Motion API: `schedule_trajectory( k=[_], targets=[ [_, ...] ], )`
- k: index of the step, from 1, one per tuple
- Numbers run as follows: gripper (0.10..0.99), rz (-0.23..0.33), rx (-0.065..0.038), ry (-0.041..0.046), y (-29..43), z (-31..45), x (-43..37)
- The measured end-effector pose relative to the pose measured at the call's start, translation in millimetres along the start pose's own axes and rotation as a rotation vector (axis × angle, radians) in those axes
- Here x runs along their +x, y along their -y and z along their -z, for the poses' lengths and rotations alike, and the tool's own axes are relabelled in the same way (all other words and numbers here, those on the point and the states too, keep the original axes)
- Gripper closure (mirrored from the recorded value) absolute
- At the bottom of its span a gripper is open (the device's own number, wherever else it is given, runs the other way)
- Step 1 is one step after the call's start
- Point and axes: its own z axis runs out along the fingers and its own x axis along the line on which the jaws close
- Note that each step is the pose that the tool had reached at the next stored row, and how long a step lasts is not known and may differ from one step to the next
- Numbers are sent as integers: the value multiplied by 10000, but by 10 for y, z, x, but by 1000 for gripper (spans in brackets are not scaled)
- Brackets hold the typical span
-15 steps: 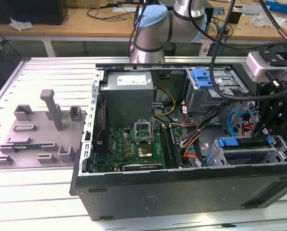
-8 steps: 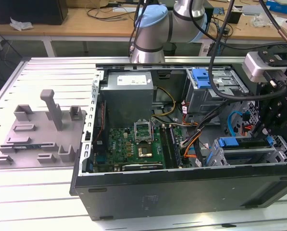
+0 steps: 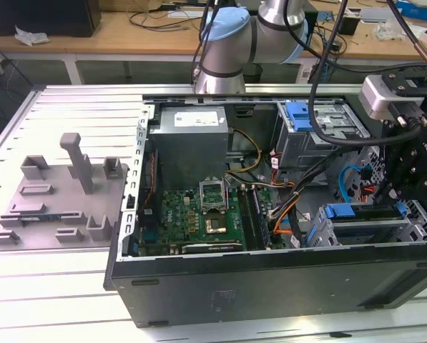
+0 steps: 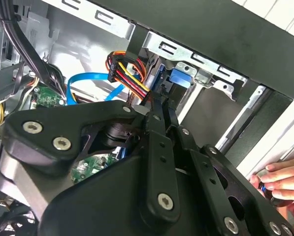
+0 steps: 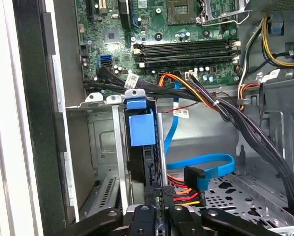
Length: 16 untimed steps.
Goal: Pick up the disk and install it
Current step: 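Insert the first disk wire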
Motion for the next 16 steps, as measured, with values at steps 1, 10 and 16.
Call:
schedule_trajectory(
  k=[1,10,16],
  targets=[
    [918,-27,2,-2,-1,0,-1],
    [918,-55,2,-3,-1,0,-2],
    [918,-62,3,-4,-1,0,-2]
  ],
)
